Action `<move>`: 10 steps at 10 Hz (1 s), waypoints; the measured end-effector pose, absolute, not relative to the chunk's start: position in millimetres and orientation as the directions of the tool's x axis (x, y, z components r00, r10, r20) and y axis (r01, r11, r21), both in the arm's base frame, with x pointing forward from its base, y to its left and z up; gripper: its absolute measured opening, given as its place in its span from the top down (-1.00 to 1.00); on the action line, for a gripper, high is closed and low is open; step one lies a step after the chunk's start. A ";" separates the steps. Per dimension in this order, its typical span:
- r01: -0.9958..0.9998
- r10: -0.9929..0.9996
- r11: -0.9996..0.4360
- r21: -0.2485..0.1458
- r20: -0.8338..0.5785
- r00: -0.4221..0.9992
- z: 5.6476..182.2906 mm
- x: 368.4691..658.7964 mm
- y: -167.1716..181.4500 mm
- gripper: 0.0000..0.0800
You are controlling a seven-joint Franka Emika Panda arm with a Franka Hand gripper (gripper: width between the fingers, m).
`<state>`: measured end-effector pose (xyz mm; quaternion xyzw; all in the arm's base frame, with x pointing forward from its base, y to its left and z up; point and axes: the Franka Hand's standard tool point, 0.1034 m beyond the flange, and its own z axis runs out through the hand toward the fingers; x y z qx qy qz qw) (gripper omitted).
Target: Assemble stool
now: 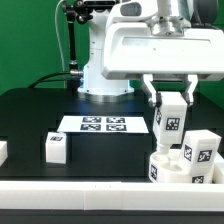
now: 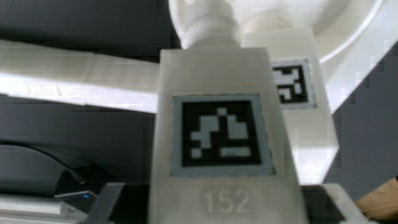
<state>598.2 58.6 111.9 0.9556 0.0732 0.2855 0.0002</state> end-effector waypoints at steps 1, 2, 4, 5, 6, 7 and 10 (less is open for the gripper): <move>0.141 0.141 -0.989 0.042 0.539 0.830 107.4 596.0 58.8 0.15; 0.142 0.142 -0.989 0.042 0.534 0.833 104.8 593.5 58.6 0.15; 0.144 0.146 -0.989 0.046 0.530 0.835 102.4 592.4 56.1 0.15; 0.143 0.146 -0.989 0.046 0.529 0.836 101.7 592.2 55.3 0.15; 0.143 0.146 -0.989 0.047 0.533 0.834 100.9 592.2 55.0 0.15; 0.142 0.146 -0.989 0.049 0.534 0.833 96.3 590.8 54.5 0.15; 0.140 0.147 -0.989 0.055 0.553 0.820 93.8 589.7 54.4 0.15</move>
Offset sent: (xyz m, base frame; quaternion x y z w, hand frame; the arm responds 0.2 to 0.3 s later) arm 0.0006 -0.0048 -0.0039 -0.0008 0.0073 -0.0098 0.9999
